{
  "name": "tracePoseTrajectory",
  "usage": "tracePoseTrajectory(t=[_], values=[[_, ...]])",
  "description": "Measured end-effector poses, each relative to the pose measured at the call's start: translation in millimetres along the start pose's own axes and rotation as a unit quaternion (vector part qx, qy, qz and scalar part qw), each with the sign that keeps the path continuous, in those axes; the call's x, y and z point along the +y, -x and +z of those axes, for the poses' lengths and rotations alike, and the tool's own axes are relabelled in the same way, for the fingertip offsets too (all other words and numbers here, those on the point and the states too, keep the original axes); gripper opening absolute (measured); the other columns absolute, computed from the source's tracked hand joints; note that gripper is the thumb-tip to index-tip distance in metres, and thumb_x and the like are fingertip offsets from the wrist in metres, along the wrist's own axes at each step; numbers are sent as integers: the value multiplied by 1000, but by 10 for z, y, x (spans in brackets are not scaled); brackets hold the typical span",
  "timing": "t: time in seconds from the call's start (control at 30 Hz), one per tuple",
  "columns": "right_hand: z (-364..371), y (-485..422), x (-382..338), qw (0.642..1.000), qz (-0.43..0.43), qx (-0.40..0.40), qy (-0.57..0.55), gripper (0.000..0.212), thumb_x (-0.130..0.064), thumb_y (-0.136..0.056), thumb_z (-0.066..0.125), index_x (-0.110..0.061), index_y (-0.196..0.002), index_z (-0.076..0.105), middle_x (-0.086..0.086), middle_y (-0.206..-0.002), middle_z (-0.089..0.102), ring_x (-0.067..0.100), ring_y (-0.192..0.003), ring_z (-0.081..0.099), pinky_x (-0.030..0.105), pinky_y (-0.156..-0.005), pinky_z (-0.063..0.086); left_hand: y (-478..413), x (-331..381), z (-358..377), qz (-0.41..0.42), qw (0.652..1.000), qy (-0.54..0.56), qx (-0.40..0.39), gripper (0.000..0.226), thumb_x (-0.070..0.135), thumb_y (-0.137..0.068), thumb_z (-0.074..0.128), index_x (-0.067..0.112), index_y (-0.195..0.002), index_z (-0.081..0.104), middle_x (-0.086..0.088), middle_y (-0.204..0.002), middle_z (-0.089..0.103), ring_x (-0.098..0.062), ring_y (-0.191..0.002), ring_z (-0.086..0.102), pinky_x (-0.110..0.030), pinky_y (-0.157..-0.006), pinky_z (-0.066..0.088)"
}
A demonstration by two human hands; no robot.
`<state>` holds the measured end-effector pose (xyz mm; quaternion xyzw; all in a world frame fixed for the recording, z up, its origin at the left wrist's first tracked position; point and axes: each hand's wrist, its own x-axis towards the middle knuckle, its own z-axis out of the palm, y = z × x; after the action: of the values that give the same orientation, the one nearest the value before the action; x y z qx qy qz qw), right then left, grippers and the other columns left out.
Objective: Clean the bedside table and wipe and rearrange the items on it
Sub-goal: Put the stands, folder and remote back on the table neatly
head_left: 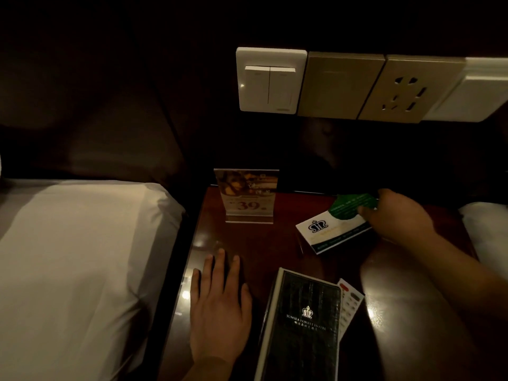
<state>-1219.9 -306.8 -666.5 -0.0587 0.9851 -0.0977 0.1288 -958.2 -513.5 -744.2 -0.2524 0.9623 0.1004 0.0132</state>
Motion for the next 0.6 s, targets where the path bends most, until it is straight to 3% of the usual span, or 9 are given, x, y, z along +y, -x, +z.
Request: tracePoseTrajectory(t=[0.1,0.17,0.2,0.27,0.37,0.47,0.53,0.6], values=[[64,-79,22,994,23,-16,-106,33,-24,-89,67,-3,-113,64,22,-108,67,39,-100,63,48,-85,53,2,-9,27,2,1000,3,5,57,43,-95,30,23,-145,49,-6,-157,39,-25,-147,31,-50,-119,25],[112,-73,58,967,65,-32,-245,17,-13,-88,69,-4,-101,64,20,-102,67,38,-96,64,49,-76,56,2,-21,42,5,1000,4,11,56,42,-95,31,22,-144,49,-7,-156,39,-25,-147,31,-49,-118,24],[127,-54,81,941,93,-46,-323,8,-7,-88,68,-7,-92,61,19,-97,66,36,-94,64,45,-67,56,1,-25,44,6,1000,2,13,56,42,-95,31,22,-144,50,-7,-156,40,-25,-146,32,-49,-118,23],[153,1,137,885,136,-60,-441,19,4,-87,64,-12,-82,55,14,-87,64,33,-91,63,36,-57,52,-2,-27,47,7,1000,2,17,57,42,-94,32,22,-143,51,-8,-155,41,-26,-146,32,-49,-118,22],[230,147,230,800,167,-49,-575,20,8,-87,61,-10,-93,58,11,-90,66,30,-90,65,43,-72,56,-1,-29,52,10,1000,5,18,58,43,-94,30,22,-144,49,-8,-156,39,-25,-147,31,-48,-119,20],[342,311,330,723,154,-37,-673,23,5,-89,58,-6,-109,56,13,-96,67,29,-93,66,41,-76,58,-7,-28,45,9,1000,9,20,58,44,-94,30,22,-145,49,-8,-157,38,-25,-147,30,-47,-120,18],[416,397,370,717,137,-42,-682,20,2,-89,59,-7,-106,56,14,-98,68,31,-100,66,42,-87,55,-12,-25,39,8,1000,15,22,58,44,-93,30,22,-144,49,-8,-157,39,-25,-146,31,-47,-120,18],[458,450,391,734,118,-43,-667,16,2,-87,63,-6,-99,57,12,-92,72,30,-98,70,41,-85,55,-14,-24,49,9,1000,19,23,58,44,-93,31,22,-144,50,-8,-156,39,-26,-146,31,-48,-120,19]])
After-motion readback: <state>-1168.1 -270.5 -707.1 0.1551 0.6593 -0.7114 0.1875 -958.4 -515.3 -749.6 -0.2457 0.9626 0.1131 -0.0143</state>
